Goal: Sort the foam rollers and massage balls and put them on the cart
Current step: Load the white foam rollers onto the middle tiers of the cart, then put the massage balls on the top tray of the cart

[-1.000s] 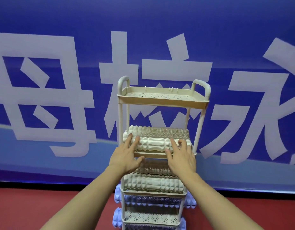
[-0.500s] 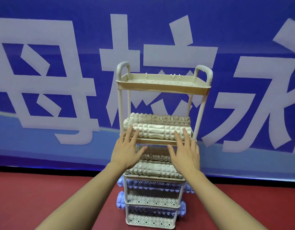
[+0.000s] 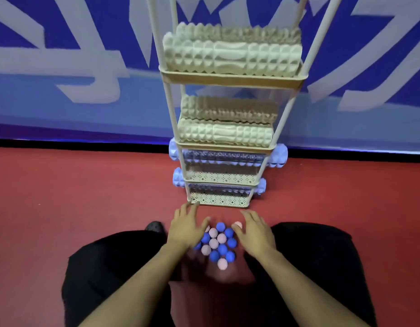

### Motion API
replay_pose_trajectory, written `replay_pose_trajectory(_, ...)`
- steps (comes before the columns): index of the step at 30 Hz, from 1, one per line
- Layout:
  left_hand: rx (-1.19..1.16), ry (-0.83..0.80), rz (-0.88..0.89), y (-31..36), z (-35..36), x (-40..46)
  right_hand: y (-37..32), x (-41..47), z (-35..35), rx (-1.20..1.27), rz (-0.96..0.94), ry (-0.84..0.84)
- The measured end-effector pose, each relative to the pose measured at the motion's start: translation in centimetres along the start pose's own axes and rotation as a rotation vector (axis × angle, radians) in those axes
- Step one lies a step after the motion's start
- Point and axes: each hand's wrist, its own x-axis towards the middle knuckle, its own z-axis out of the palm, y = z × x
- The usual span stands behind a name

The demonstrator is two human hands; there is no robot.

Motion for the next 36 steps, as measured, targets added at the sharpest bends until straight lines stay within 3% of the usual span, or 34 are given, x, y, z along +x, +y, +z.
replay_pose_trajectory(7,-0.063,-0.303,-0.225,-5.0,9.6,1.0,3.6,1.4,9.6,0.046,0.172,-0.301)
replay_pose_trajectory(14,-0.278,-0.35,-0.418,-9.6,19.4,5.0,6.2,5.5,19.9,0.186,0.322,-0.427)
replay_pose_trajectory(21,-0.435,-0.117,-0.69,-14.1,25.0,10.2,8.7,8.5,27.8,0.443,0.495,-0.327)
replay_pose_trajectory(27,-0.426,-0.137,-0.717,-16.6,28.2,12.8,10.6,9.1,31.3,0.45,0.575,-0.207)
replay_pose_trajectory(36,-0.507,-0.175,-0.738,-18.7,29.2,12.6,11.4,8.3,31.7,0.571,0.672,-0.156)
